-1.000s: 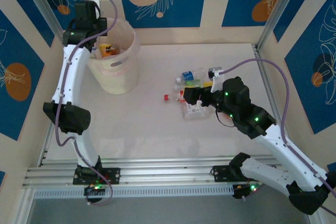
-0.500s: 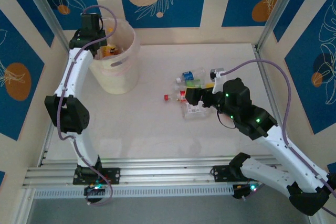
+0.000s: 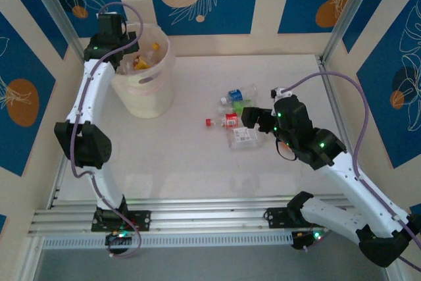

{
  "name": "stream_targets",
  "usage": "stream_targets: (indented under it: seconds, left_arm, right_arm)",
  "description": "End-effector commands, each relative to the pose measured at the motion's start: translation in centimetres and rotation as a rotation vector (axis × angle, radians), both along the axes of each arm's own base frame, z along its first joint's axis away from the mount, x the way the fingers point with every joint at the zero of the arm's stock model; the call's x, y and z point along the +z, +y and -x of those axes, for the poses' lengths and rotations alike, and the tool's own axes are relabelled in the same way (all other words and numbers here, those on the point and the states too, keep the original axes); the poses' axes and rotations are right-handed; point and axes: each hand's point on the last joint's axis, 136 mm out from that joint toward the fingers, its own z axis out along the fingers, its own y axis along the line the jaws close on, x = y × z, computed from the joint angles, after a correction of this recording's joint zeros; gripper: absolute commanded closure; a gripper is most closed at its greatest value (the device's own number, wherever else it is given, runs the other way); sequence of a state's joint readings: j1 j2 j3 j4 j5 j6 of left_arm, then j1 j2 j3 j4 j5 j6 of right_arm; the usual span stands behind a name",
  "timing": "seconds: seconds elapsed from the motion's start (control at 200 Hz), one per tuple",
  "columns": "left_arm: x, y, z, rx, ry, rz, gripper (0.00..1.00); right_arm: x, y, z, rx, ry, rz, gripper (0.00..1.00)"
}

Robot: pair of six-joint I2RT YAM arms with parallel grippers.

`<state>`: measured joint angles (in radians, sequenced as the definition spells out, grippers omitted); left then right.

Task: Put the plastic bottles in the bin

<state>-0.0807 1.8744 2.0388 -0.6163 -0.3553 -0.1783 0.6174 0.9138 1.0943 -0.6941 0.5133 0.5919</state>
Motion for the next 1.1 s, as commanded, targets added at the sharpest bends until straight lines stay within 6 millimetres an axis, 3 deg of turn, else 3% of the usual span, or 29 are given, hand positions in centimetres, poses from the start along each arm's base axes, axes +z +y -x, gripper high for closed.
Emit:
stream_targets:
  seconds: [0.0,0.27,0.39,0.49,0.7,0.8,0.965,1.095]
  left_arm:
    - [5.6,-1.3,2.2,-0.086,-0.106,0.072,0.00]
    - [7.9,-6.4,5.9,-0.282,-0.144,0.158,0.01]
    - [8.2,-10.1,8.4,-0.390,-0.151,0.170,0.01]
    - [7.6,-14.2,10.9,-0.508,-0.153,0.157,0.01]
    - [2.6,-24.4,16.3,-0.805,-0.071,0.130,0.01]
    - [-0.3,-28.3,18.3,-0.920,-0.017,0.111,0.01]
    - [-5.3,-31.9,19.6,-1.002,0.088,0.057,0.01]
    - [-7.4,-33.4,20.1,-1.030,0.120,0.049,0.01]
  right_arm:
    - [-1.1,-3.6,0.1,-0.183,0.098,0.026,0.01]
    - [-5.8,-9.4,0.9,-0.408,0.347,-0.016,0.01]
    - [-8.1,-11.1,1.3,-0.462,0.425,-0.034,0.01]
    - [-10.0,-11.6,1.3,-0.470,0.471,-0.084,0.01]
    - [-13.2,-11.4,1.9,-0.473,0.552,-0.149,0.01]
    - [-13.9,-11.3,2.1,-0.472,0.569,-0.153,0.01]
    - [-14.6,-11.8,2.3,-0.491,0.596,-0.121,0.01]
    - [-14.9,-13.1,2.1,-0.519,0.597,-0.105,0.01]
